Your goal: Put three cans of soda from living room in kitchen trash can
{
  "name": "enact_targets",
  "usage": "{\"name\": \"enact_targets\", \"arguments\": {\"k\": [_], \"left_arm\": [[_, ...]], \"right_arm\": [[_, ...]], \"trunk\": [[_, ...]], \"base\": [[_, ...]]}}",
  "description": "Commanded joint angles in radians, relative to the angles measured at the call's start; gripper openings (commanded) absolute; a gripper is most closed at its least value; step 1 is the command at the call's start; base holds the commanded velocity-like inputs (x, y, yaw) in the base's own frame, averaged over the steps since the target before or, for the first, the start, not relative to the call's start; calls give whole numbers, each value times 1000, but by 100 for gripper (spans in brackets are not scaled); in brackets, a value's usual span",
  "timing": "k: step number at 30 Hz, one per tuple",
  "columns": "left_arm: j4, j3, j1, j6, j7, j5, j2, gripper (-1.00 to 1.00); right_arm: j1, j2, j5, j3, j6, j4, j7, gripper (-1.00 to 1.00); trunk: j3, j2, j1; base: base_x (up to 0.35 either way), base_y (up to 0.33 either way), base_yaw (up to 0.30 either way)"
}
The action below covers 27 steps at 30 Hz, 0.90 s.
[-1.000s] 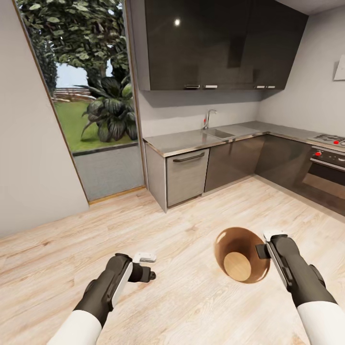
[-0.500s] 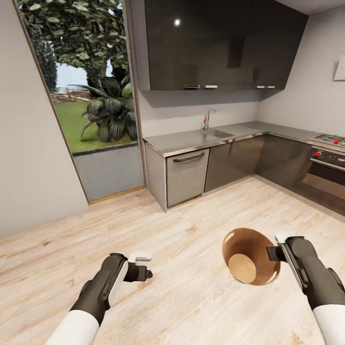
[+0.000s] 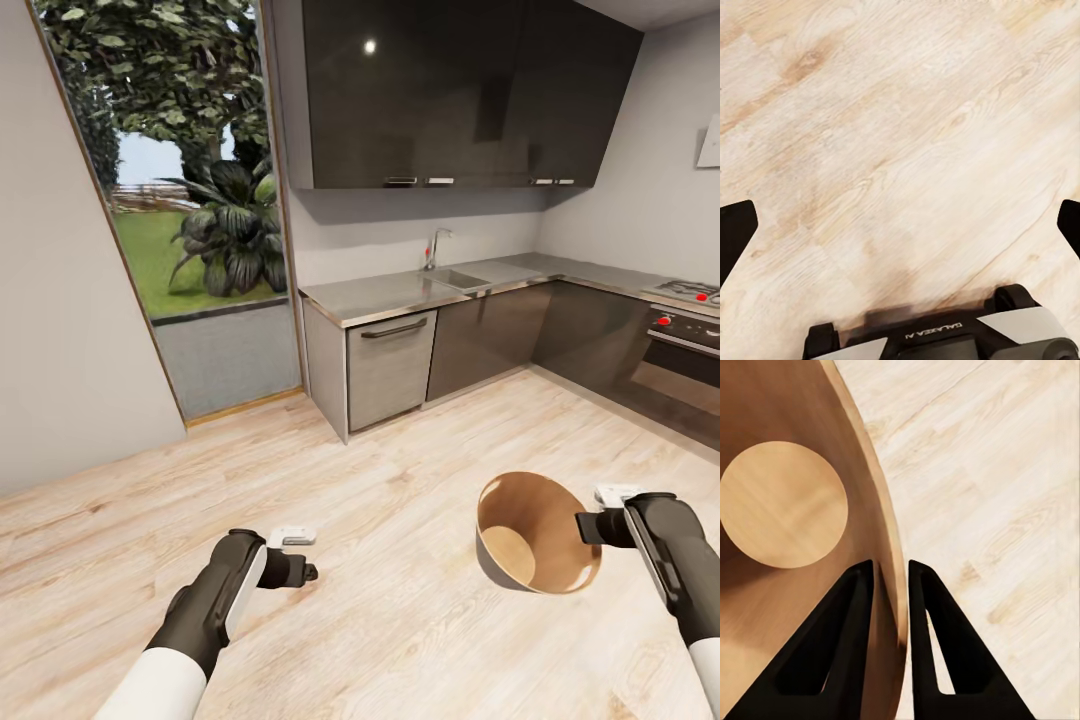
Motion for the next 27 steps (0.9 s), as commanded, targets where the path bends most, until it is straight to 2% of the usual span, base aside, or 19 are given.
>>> {"name": "enact_targets", "arguments": {"k": [1, 13, 27], "left_arm": [[0, 0, 0, 0, 0, 0, 0, 100], [1, 2, 0, -2, 5, -2, -2, 100], [2, -1, 0, -4, 6, 0, -6, 100]], "right_arm": [[0, -3, -37, 0, 4, 0, 9, -100], [0, -10, -31, -1, 4, 2, -4, -100], [0, 2, -28, 13, 4, 1, -62, -100]], "trunk": [[0, 0, 0], [0, 0, 0], [2, 0, 0]], "base": [[0, 17, 0], [0, 115, 12], [0, 14, 205]]}}
